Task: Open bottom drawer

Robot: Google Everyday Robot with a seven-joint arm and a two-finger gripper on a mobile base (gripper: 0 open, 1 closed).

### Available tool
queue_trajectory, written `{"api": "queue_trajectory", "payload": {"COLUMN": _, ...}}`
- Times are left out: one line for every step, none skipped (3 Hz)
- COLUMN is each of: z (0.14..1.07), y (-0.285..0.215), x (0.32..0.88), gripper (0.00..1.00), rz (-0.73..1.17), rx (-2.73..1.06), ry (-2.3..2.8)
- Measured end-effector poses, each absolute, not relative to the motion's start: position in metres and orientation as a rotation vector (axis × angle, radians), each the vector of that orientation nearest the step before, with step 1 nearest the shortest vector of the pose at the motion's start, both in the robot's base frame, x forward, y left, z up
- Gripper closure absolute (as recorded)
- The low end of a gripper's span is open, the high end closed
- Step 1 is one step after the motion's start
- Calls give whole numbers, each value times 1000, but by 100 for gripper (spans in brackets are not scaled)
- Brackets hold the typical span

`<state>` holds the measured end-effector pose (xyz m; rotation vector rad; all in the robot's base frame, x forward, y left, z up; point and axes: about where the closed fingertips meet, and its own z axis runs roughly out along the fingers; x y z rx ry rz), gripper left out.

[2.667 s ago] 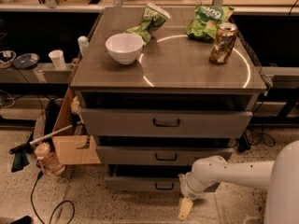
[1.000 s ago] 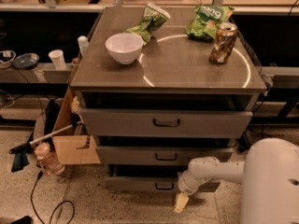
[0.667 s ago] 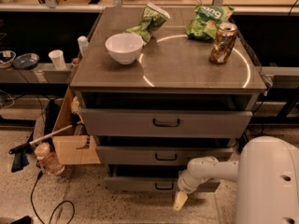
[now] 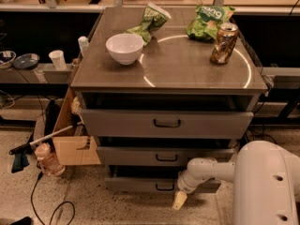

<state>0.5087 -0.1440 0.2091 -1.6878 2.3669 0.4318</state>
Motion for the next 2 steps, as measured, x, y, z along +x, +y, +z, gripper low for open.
{"api": "queue_trajectory", "payload": {"z": 200, "y": -137, "x": 511, "gripper": 0, "rz": 501, "rx": -1684, "ry": 2326}}
{"api": "queue_trajectory", "payload": {"z": 194, "y": -135, "x": 514, "gripper": 0, "rz": 500, "rx": -1686, "ry": 2323}}
